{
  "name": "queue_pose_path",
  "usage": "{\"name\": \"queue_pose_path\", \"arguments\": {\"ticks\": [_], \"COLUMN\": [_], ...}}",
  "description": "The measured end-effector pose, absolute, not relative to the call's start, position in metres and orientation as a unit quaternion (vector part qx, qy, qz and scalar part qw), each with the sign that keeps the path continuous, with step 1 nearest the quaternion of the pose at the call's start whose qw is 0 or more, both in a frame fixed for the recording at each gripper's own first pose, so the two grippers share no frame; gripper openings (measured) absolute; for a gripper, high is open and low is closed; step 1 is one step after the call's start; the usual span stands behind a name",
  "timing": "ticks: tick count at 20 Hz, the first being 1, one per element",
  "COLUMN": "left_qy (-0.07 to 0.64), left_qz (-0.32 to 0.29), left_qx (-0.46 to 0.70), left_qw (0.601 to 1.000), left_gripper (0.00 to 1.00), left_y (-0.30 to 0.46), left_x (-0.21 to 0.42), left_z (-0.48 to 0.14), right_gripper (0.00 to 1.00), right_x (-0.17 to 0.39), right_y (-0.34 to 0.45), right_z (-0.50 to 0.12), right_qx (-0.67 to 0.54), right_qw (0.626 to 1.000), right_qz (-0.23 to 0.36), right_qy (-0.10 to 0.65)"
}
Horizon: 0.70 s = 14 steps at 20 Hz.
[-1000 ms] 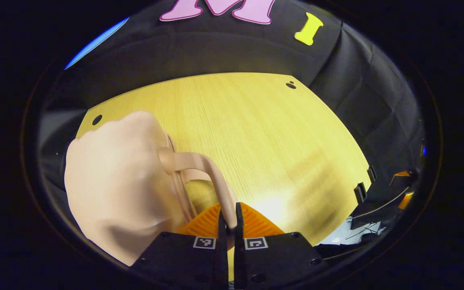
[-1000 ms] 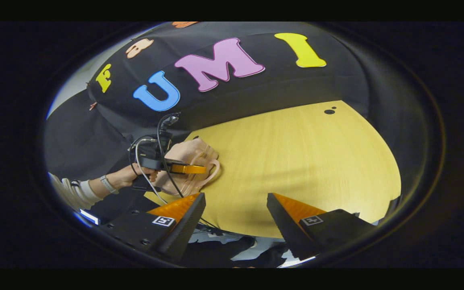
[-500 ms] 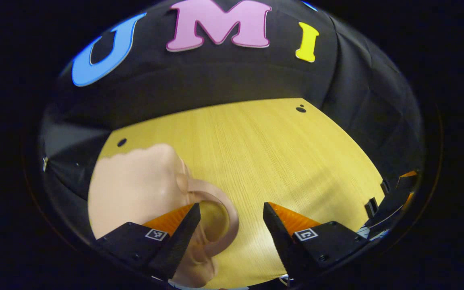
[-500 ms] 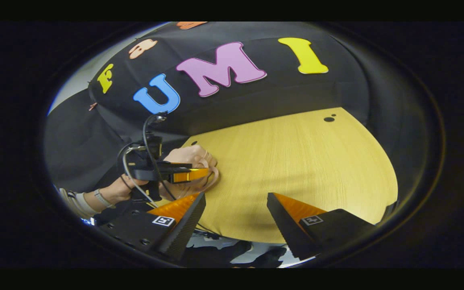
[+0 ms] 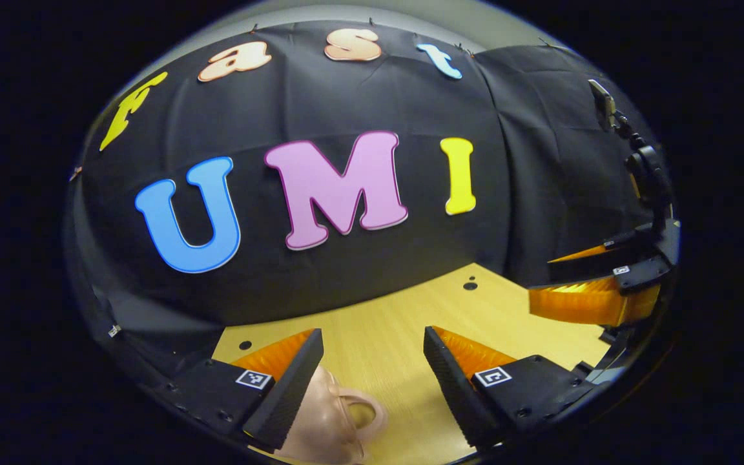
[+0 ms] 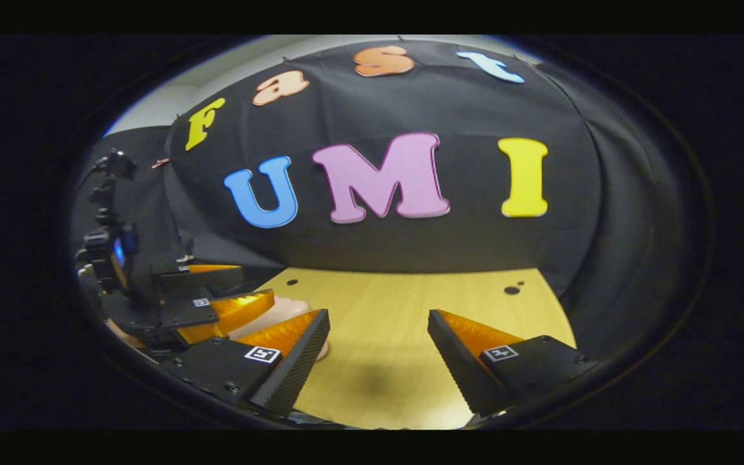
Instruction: First open the suitcase, pack the skin care products into it, and then close the suitcase.
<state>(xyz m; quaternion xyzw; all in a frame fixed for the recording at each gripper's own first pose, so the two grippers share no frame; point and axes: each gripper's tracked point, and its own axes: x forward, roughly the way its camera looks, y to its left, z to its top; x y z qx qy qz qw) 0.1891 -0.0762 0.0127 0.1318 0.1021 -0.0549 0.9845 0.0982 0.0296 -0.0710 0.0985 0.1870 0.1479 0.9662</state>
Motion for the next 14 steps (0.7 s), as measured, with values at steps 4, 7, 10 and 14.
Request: {"name": "queue_pose_path", "arguments": {"ticks": [4, 7, 10, 14], "left_qy": [0.048, 0.008, -0.006, -0.001], "left_qz": [-0.051, -0.037, -0.031, -0.017], "left_qx": [0.089, 0.070, 0.049, 0.022], "left_qw": [0.994, 0.997, 0.998, 1.000], "left_gripper": [0.98, 0.98, 0.97, 0.98], "left_y": [-0.088, -0.084, -0.079, -0.069], "left_x": [0.168, 0.159, 0.156, 0.159], "left_z": [0.058, 0.081, 0.092, 0.096], "right_gripper": [0.97, 0.97, 0.98, 0.96], "right_x": [0.106, 0.101, 0.093, 0.086], "right_y": [0.025, 0.017, 0.020, 0.032], "right_z": [-0.014, 0.014, 0.038, 0.042], "right_qx": [0.061, 0.015, -0.021, -0.020], "right_qw": [0.987, 0.995, 0.996, 0.995], "right_qz": [0.114, 0.089, 0.084, 0.100], "right_qy": [0.093, 0.036, -0.015, -0.020]}}
